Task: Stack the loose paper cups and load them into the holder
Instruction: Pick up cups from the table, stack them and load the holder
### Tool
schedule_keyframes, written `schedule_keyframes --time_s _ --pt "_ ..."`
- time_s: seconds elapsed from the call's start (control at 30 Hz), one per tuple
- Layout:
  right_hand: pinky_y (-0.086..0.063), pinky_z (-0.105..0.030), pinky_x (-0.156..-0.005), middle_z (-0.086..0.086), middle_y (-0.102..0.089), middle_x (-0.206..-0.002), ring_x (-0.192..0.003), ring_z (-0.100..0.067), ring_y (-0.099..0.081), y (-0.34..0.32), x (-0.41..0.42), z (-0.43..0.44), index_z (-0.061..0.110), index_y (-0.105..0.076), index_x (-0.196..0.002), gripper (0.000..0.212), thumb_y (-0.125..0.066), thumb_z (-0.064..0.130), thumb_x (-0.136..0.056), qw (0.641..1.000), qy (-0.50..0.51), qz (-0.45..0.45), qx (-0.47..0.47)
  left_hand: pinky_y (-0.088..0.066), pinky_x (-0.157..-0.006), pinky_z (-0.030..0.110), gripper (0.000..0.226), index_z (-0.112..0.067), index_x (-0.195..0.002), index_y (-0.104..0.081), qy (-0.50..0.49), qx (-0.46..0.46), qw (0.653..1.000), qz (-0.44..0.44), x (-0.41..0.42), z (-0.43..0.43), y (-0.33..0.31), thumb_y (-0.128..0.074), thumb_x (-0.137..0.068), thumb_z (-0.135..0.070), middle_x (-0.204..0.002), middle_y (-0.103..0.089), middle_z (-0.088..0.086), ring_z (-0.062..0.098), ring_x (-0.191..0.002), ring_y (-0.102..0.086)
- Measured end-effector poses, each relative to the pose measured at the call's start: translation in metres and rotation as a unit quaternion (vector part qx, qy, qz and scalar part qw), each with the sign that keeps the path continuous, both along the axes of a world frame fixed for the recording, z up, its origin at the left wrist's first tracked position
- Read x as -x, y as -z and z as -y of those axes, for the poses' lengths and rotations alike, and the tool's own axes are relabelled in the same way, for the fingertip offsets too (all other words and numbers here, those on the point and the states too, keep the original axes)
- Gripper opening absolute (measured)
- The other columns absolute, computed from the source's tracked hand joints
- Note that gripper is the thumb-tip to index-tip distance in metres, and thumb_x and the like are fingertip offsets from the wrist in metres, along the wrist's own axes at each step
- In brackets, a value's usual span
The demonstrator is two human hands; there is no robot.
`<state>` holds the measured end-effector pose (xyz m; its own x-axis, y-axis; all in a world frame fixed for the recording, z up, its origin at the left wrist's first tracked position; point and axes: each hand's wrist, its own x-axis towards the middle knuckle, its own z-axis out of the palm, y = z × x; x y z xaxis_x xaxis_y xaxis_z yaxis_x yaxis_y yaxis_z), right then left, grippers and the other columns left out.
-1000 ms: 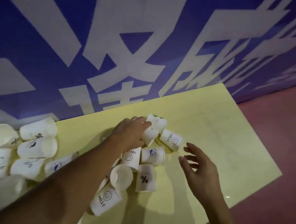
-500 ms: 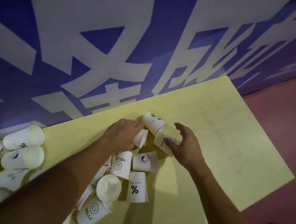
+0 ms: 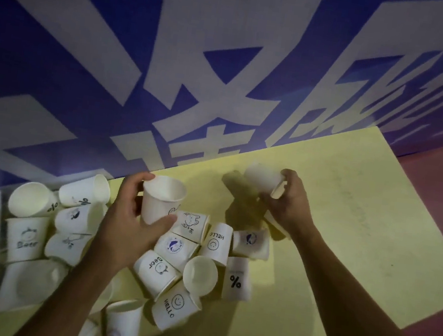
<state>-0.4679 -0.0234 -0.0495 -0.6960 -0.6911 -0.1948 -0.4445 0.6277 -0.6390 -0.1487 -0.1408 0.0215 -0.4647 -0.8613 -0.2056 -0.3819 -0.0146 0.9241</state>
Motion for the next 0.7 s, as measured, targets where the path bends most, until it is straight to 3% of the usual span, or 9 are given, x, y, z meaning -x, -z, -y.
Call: schedule_keyframes --time_s 0.13,0.27,0.37,0.47,0.53,0.6,0.7 --pt "-0.049 -0.020 -0.074 -0.003 -0.052 -0.135 -0.105 -0.019 -0.060 -0.037 -0.036 0.007 0.016 -0.042 -0.143 0.080 -0.088 0.023 -0.078 0.998 -0.016 0.001 0.066 -0.060 -0.085 0.046 0.076 -0.050 -0.117 -0.045 -0.006 0.003 1.000 -0.026 -0.044 0.001 -0.004 -0.090 -0.071 -0.010 -0.113 -0.062 -0.027 0.013 -0.104 -0.067" --pt "-0.053 -0.031 -0.082 0.008 -0.054 -0.130 -0.109 -0.015 -0.057 -0.075 -0.108 0.006 0.023 -0.045 -0.140 0.076 -0.088 0.028 -0.077 0.989 -0.074 -0.019 0.127 -0.060 -0.075 0.040 0.068 -0.051 -0.112 -0.042 -0.008 0.007 0.998 -0.066 -0.106 -0.004 -0.021 -0.078 -0.062 -0.024 -0.107 -0.063 -0.021 0.010 -0.093 -0.068" --pt "-0.049 -0.025 -0.084 0.012 -0.055 -0.133 -0.110 -0.009 -0.055 -0.099 -0.173 0.005 0.026 -0.047 -0.142 0.076 -0.087 0.032 -0.078 0.984 -0.105 -0.007 0.143 -0.059 -0.064 0.028 0.063 -0.052 -0.112 -0.041 -0.012 0.018 0.995 -0.101 -0.160 -0.009 -0.036 -0.075 -0.060 -0.040 -0.104 -0.061 -0.025 0.010 -0.091 -0.069" --pt "-0.046 -0.017 -0.078 0.013 -0.056 -0.131 -0.108 -0.008 -0.055 -0.116 -0.245 0.010 0.025 -0.049 -0.144 0.078 -0.088 0.035 -0.078 0.977 -0.135 -0.001 0.164 -0.058 -0.059 0.029 0.060 -0.056 -0.107 -0.040 -0.044 0.044 0.991 -0.115 -0.217 -0.012 -0.047 -0.079 -0.061 -0.054 -0.101 -0.060 -0.031 0.005 -0.085 -0.067" --pt "-0.047 -0.017 -0.076 0.014 -0.058 -0.128 -0.109 -0.009 -0.057 -0.123 -0.295 0.015 0.026 -0.051 -0.145 0.078 -0.087 0.044 -0.077 0.971 -0.154 0.014 0.181 -0.059 -0.061 0.041 0.065 -0.057 -0.104 -0.043 -0.087 0.033 0.987 -0.134 -0.257 -0.013 -0.049 -0.083 -0.056 -0.074 -0.101 -0.062 -0.028 0.005 -0.083 -0.066" --pt "-0.047 -0.015 -0.075 0.017 -0.058 -0.127 -0.110 -0.007 -0.057 -0.128 -0.344 0.022 0.027 -0.052 -0.144 0.078 -0.083 0.055 -0.078 0.966 -0.177 0.019 0.188 -0.057 -0.067 0.049 0.063 -0.055 -0.102 -0.048 -0.123 0.012 0.977 -0.174 -0.299 -0.015 -0.049 -0.081 -0.056 -0.081 -0.104 -0.067 -0.019 0.011 -0.087 -0.067" --pt "-0.046 -0.013 -0.075 0.017 -0.058 -0.125 -0.109 -0.004 -0.057 -0.129 -0.408 0.034 0.030 -0.053 -0.144 0.076 -0.078 0.060 -0.080 0.962 -0.204 0.021 0.182 -0.056 -0.076 0.042 0.050 -0.052 -0.105 -0.049 -0.144 0.030 0.971 -0.190 -0.354 -0.013 -0.052 -0.072 -0.071 -0.080 -0.107 -0.069 -0.012 0.014 -0.094 -0.067"
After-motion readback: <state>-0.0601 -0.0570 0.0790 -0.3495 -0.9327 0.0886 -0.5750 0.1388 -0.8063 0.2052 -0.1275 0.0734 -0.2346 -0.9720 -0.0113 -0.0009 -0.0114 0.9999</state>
